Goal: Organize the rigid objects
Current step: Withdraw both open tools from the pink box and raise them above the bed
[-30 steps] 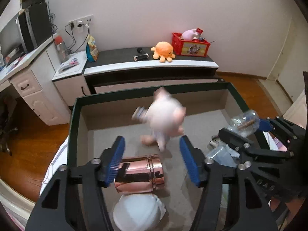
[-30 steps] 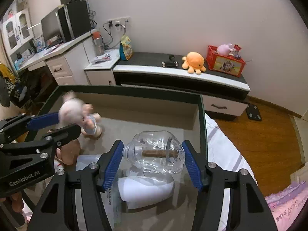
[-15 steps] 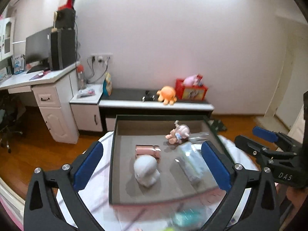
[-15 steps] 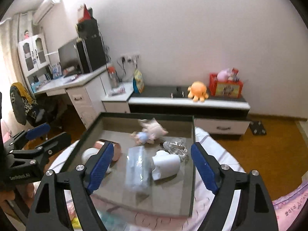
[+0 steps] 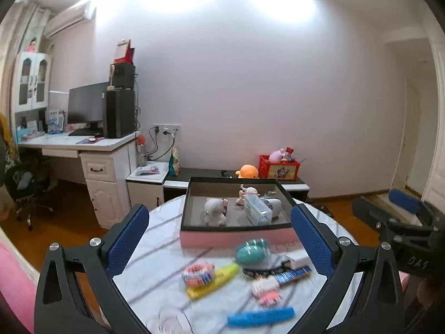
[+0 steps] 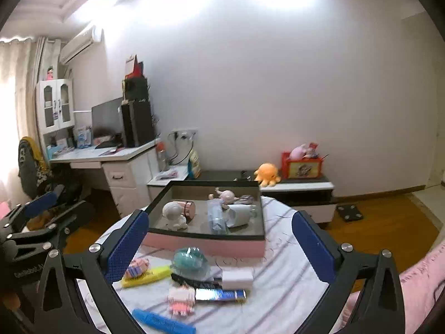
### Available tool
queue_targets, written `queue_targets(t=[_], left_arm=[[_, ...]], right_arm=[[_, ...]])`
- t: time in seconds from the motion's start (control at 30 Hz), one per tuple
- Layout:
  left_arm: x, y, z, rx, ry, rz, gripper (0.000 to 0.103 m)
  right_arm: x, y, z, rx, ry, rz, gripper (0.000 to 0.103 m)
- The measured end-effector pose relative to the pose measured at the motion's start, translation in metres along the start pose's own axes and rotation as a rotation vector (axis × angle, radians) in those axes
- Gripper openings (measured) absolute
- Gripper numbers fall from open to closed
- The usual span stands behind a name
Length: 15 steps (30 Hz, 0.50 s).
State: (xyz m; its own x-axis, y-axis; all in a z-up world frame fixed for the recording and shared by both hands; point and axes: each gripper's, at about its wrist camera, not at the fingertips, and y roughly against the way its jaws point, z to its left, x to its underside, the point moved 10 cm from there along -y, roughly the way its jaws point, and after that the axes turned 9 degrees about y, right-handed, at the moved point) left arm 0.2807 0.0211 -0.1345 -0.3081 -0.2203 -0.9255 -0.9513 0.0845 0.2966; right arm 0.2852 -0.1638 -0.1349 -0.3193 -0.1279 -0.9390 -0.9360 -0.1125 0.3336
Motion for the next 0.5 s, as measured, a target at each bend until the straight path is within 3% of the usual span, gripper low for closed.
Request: queue_targets(t=[0.27,0.5], left_arm=[[0.012,0.045,0.001,-0.041,-0.047,-0.017,0.103],[0.008,0.064,0.0,-0.074,-0.077,-0.04,0.103]], right_arm=[[0.014,0.055,0.002,0.067,-0.004,-0.042,0.103],[0.011,0.068,0.004,0.082,0.002,-0.066,0.103]])
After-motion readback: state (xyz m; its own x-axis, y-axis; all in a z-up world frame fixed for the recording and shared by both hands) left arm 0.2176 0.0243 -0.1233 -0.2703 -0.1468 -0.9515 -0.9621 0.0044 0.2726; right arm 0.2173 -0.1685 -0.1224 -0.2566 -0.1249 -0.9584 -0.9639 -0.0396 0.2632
